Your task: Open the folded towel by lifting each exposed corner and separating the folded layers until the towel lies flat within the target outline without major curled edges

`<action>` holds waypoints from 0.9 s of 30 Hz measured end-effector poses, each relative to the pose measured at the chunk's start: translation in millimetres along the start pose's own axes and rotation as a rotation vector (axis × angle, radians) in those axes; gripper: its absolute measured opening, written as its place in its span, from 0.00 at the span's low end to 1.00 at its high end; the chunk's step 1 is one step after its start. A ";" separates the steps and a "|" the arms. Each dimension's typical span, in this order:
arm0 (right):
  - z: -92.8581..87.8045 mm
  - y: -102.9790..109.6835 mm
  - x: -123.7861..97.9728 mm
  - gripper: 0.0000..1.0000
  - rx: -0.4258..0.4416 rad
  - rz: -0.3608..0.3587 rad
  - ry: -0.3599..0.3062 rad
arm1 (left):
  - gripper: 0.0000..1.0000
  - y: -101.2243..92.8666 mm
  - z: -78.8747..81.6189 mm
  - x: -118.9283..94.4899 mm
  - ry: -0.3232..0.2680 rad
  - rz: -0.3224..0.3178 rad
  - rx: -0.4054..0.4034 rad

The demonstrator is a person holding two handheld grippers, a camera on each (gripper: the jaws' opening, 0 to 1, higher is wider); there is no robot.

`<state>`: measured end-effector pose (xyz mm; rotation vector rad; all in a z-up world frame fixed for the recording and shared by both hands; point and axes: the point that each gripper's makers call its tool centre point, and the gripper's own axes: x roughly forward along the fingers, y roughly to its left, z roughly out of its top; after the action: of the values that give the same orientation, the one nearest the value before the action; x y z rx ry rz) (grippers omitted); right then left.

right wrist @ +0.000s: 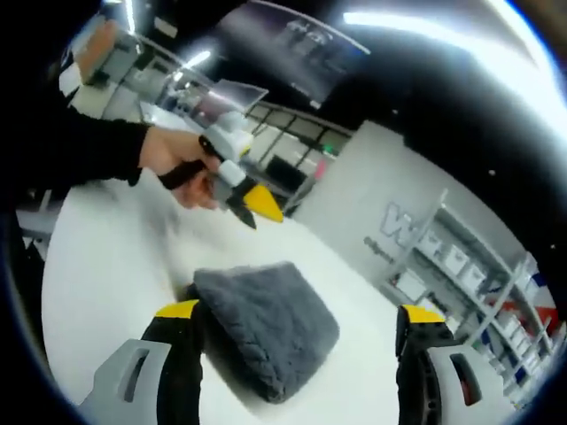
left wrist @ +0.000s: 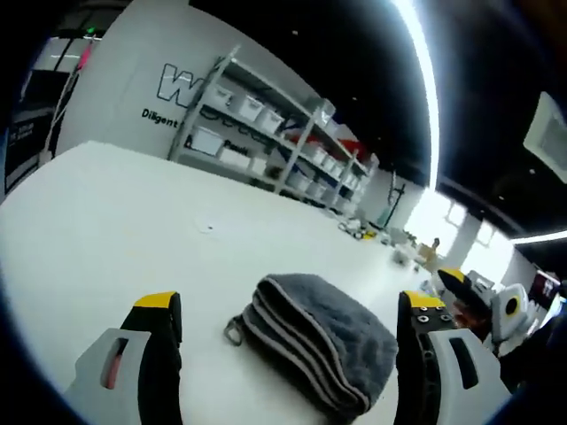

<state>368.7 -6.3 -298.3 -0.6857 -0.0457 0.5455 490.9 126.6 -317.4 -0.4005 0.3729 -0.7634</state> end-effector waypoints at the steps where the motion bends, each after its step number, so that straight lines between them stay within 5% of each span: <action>1: 0.2 -1.6 0.3 0.89 -0.025 -0.015 0.002 | 0.99 -0.3 -0.5 0.7 0.001 -0.002 -0.003; 9: 7.8 -1.2 1.7 0.90 -0.214 -0.103 0.002 | 0.95 -14.0 -6.6 13.1 0.009 -0.118 -0.159; 27: 10.2 24.8 14.3 0.91 -0.360 -0.094 -0.003 | 0.88 -1.2 -31.3 30.4 0.066 -0.140 -0.283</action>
<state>367.4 22.7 -307.4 -1.0285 -0.1816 0.4510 496.0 97.2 -349.2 -0.6737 0.5217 -0.8643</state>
